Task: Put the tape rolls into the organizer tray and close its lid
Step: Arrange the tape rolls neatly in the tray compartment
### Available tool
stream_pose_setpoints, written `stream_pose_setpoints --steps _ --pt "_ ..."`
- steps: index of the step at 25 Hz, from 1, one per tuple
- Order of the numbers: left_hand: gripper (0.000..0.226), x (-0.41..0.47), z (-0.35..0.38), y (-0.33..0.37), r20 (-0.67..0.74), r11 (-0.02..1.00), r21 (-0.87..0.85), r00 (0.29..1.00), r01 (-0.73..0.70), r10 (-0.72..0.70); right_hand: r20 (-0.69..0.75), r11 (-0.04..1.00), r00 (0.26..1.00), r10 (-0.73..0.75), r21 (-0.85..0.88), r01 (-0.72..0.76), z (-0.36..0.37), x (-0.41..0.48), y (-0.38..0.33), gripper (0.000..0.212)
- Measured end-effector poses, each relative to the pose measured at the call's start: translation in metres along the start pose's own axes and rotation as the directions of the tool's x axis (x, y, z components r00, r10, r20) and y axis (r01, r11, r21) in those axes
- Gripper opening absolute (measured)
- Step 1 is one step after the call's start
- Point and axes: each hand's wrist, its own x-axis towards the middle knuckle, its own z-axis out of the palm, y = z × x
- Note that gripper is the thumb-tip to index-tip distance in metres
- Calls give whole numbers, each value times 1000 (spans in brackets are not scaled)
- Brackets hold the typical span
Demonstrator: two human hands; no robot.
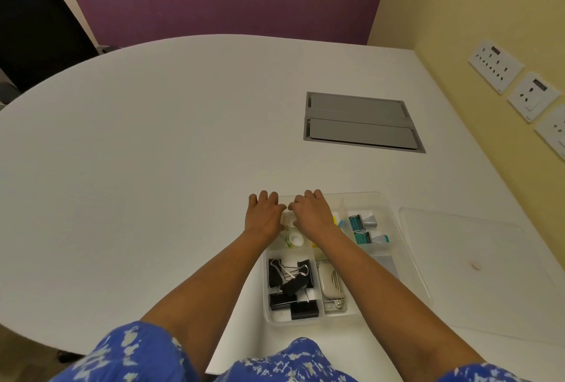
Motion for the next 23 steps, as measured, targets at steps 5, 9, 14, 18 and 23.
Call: stream_pose_setpoints --steps 5,9,14,18,23 --pt "50 7 -1 1 39 992 124 999 -26 22 -25 997 998 -59 -48 58 5 1 -1 32" --pt "50 7 1 -5 18 998 41 998 -53 53 -18 999 999 -30 -32 29 6 -1 -2 34" --pt "51 3 0 -13 4 998 -7 998 -67 67 32 999 999 11 -48 -9 7 0 -7 36" --pt "50 3 -1 -11 9 998 -7 998 -67 67 26 998 998 57 -20 -56 8 -1 -9 33" --pt "49 4 -3 -13 -3 999 -38 999 -35 35 -32 995 995 98 -8 -98 9 -10 -13 30"
